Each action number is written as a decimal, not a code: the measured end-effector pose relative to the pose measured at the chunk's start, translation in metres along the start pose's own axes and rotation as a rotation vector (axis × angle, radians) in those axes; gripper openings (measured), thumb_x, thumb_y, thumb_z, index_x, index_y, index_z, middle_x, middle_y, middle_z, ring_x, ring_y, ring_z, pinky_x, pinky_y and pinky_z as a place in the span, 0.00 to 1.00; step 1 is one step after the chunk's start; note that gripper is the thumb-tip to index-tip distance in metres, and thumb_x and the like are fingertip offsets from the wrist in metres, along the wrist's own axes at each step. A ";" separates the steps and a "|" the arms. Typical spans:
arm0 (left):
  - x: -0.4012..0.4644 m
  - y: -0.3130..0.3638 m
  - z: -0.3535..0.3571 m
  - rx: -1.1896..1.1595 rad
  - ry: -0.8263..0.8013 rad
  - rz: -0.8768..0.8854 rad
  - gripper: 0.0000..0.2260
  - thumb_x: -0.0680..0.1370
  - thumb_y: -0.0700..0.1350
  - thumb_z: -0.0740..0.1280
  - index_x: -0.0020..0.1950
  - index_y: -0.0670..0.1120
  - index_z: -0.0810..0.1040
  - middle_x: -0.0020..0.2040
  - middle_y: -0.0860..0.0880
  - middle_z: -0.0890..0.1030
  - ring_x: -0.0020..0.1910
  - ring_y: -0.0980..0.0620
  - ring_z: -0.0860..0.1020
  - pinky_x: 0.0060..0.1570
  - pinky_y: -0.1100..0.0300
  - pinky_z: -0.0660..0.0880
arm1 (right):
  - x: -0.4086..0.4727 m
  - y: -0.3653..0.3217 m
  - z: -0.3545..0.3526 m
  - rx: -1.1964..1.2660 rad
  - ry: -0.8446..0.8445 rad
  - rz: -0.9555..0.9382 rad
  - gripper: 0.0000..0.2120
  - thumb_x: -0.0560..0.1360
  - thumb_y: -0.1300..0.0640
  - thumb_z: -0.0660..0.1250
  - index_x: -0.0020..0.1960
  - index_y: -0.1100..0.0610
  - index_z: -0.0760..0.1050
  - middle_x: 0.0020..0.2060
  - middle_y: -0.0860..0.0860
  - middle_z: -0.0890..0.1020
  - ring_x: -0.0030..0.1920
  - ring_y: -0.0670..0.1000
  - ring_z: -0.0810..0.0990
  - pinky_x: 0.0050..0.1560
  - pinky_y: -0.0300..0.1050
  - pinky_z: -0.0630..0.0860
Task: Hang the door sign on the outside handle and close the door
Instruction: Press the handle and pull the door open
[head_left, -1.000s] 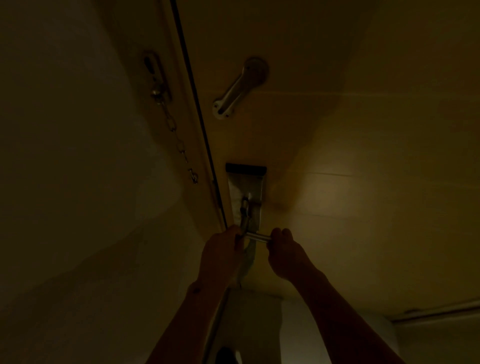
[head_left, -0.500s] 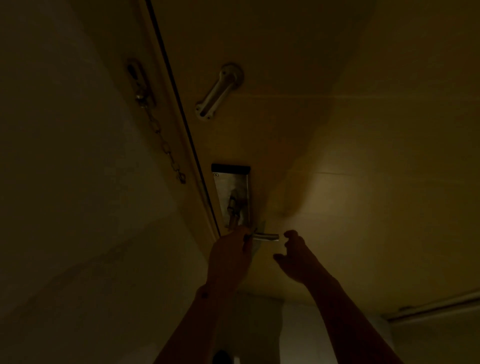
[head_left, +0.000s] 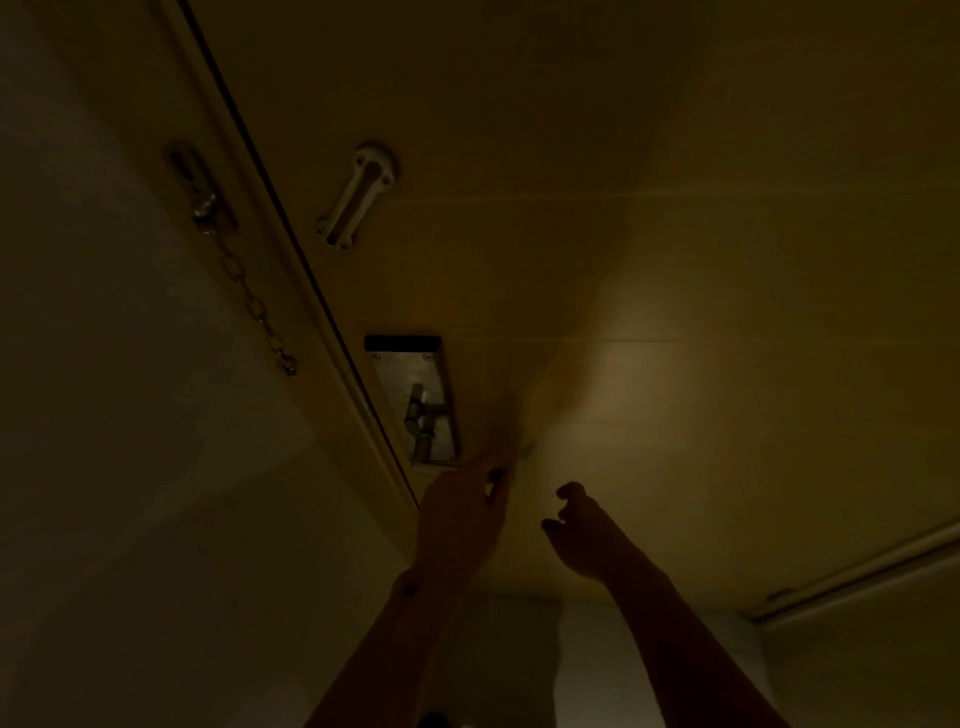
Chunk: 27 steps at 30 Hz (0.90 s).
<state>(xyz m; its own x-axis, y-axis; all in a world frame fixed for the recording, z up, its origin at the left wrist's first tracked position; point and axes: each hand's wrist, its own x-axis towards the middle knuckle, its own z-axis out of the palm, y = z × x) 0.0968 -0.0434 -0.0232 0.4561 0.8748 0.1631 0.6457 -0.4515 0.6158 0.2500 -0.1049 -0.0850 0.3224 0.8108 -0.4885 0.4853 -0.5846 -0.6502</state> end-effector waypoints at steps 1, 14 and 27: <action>0.000 0.002 0.003 0.002 -0.020 0.006 0.11 0.80 0.52 0.63 0.59 0.50 0.78 0.42 0.49 0.83 0.34 0.53 0.77 0.35 0.58 0.74 | -0.001 0.001 -0.001 -0.011 0.001 0.000 0.30 0.80 0.53 0.61 0.76 0.61 0.51 0.72 0.61 0.66 0.68 0.59 0.71 0.66 0.50 0.70; -0.045 -0.026 -0.026 0.053 -0.009 -0.208 0.05 0.78 0.44 0.65 0.43 0.46 0.76 0.35 0.45 0.80 0.30 0.49 0.77 0.33 0.52 0.76 | 0.008 -0.039 0.007 -0.086 0.108 -0.345 0.22 0.80 0.53 0.62 0.72 0.54 0.63 0.61 0.56 0.74 0.55 0.55 0.77 0.55 0.43 0.72; -0.069 -0.053 -0.075 0.029 0.143 -0.235 0.06 0.75 0.41 0.68 0.40 0.50 0.73 0.26 0.51 0.73 0.20 0.57 0.69 0.21 0.67 0.64 | 0.018 -0.098 0.051 -0.831 0.118 -0.348 0.30 0.78 0.54 0.58 0.76 0.58 0.51 0.69 0.58 0.67 0.67 0.60 0.66 0.66 0.60 0.63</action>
<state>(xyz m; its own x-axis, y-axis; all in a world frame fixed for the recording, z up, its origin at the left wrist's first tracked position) -0.0147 -0.0664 -0.0095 0.2019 0.9711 0.1273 0.7414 -0.2365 0.6280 0.1667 -0.0345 -0.0595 0.1064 0.9622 -0.2506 0.9861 -0.1345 -0.0980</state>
